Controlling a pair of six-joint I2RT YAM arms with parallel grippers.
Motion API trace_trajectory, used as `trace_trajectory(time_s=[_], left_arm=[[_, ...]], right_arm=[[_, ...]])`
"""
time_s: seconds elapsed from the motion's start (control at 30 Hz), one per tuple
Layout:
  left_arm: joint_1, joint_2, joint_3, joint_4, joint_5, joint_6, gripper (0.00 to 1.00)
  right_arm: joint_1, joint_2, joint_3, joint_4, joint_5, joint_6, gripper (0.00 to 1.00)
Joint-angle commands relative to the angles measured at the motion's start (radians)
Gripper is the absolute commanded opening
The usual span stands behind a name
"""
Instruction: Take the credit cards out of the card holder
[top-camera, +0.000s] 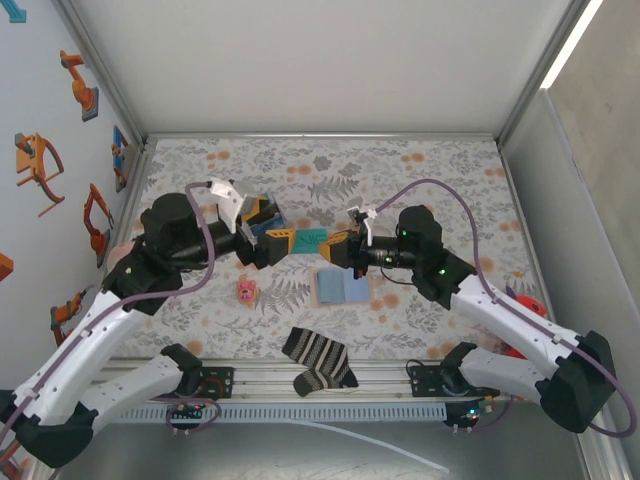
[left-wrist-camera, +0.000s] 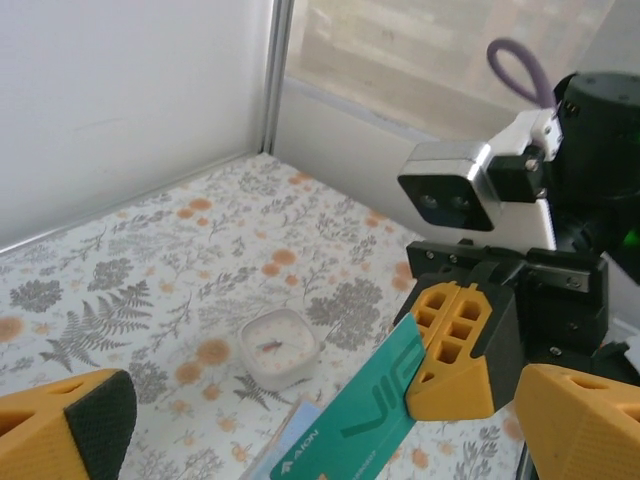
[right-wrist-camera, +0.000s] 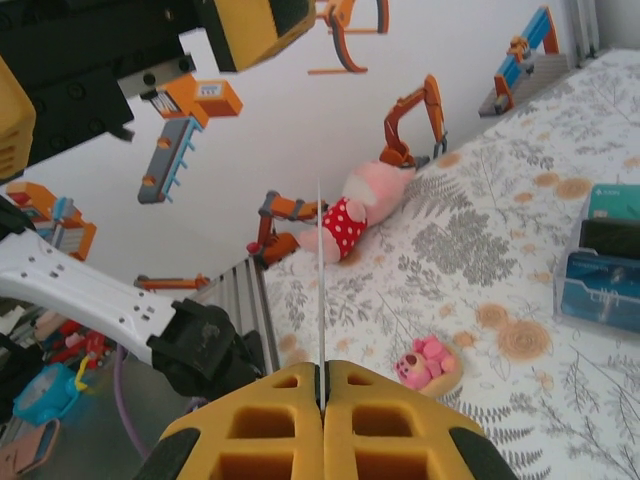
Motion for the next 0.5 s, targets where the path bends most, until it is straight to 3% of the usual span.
trace_trajectory(time_s=[0.0, 0.47], left_arm=[[-0.002, 0.043, 0.054, -0.16, 0.035, 0.099, 0.98], [0.0, 0.223, 0.176, -0.322, 0.197, 0.173, 0.77]], right_arm=[[0.003, -0.015, 0.043, -0.106, -0.019, -0.066, 0.0], [0.003, 0.0, 0.05, -0.129, -0.073, -0.084, 0.0]])
